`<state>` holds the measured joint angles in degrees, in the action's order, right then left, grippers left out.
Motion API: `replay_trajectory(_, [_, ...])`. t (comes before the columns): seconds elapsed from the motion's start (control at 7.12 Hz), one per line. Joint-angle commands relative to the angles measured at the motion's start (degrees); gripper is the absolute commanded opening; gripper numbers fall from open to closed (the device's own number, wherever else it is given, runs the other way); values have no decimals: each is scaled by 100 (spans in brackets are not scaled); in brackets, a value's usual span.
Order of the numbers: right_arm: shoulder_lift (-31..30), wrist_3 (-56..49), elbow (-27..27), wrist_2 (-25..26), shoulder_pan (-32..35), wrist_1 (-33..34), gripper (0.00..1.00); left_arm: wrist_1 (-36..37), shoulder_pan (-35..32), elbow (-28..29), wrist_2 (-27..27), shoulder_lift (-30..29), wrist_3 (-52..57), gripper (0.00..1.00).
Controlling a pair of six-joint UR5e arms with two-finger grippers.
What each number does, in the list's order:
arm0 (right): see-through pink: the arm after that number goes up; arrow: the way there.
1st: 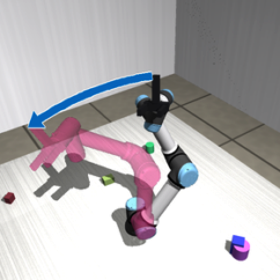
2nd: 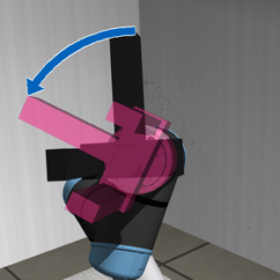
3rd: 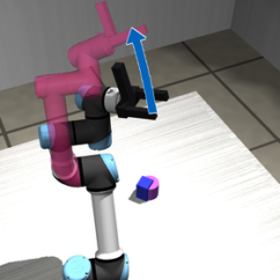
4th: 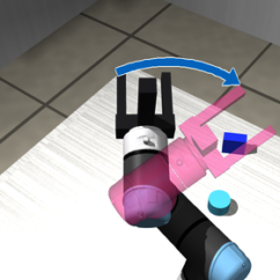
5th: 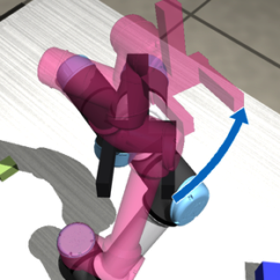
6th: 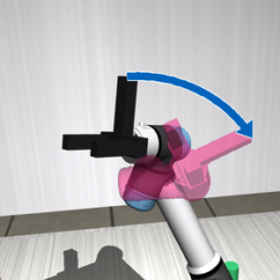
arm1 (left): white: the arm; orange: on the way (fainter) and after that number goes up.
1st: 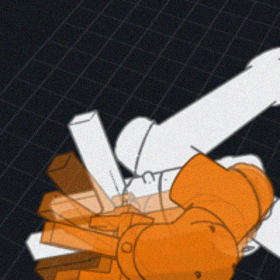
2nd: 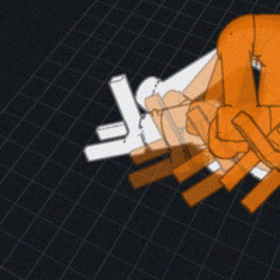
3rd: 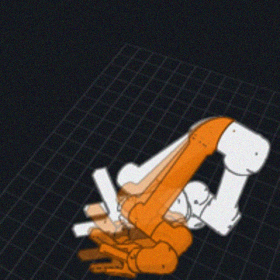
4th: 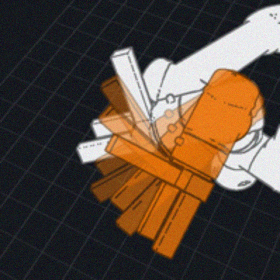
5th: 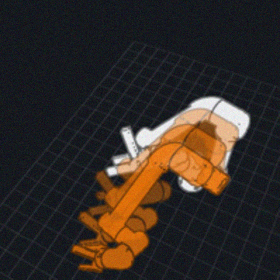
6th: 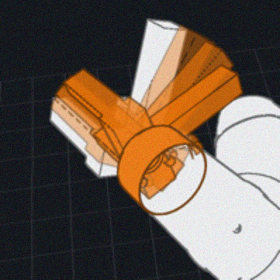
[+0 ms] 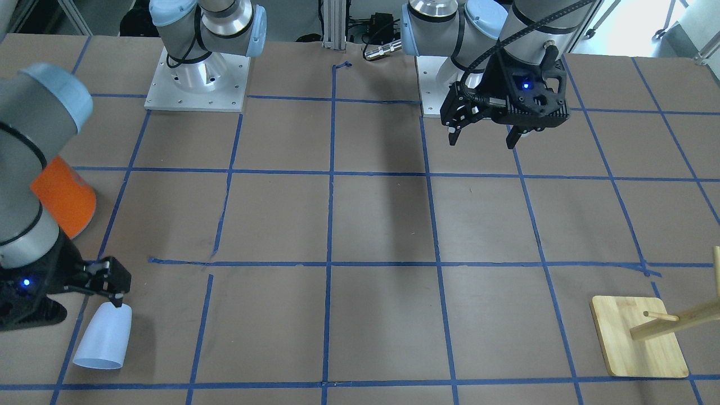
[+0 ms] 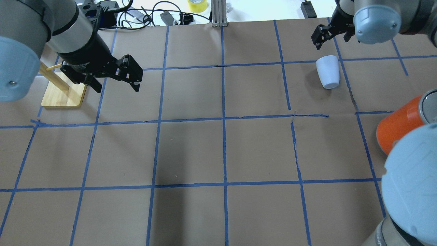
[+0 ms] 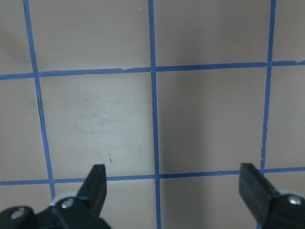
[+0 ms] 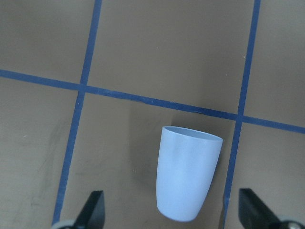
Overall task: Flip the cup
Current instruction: 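Lower the right gripper over the upside-down light-blue cup and grasp it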
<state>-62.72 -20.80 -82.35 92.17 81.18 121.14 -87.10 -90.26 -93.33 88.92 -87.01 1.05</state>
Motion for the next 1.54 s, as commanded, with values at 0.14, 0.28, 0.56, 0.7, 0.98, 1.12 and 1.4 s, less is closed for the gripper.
replay_trajectory(0.14, [698,66,0,-68,-216,366,100,0,0,-1,3,0,0,100])
replay_trajectory(0.28, [865,311,0,-59,-286,366,100,0,0,-1,3,0,0,100])
replay_trajectory(0.56, [1077,585,17,-77,-401,366,100,0,0,-1,3,0,0,100])
replay_trajectory(0.7, [1138,594,26,-86,-401,375,100,0,0,-1,3,0,0,100])
replay_trajectory(0.98, [1297,577,35,-86,-401,567,99,0,0,-1,3,0,0,100])
replay_trajectory(1.12, [1323,655,44,-129,-401,569,77,0,0,-1,3,0,0,100])
replay_trajectory(1.4, [1271,718,193,-138,-392,717,29,0,0,-1,3,0,0,100])
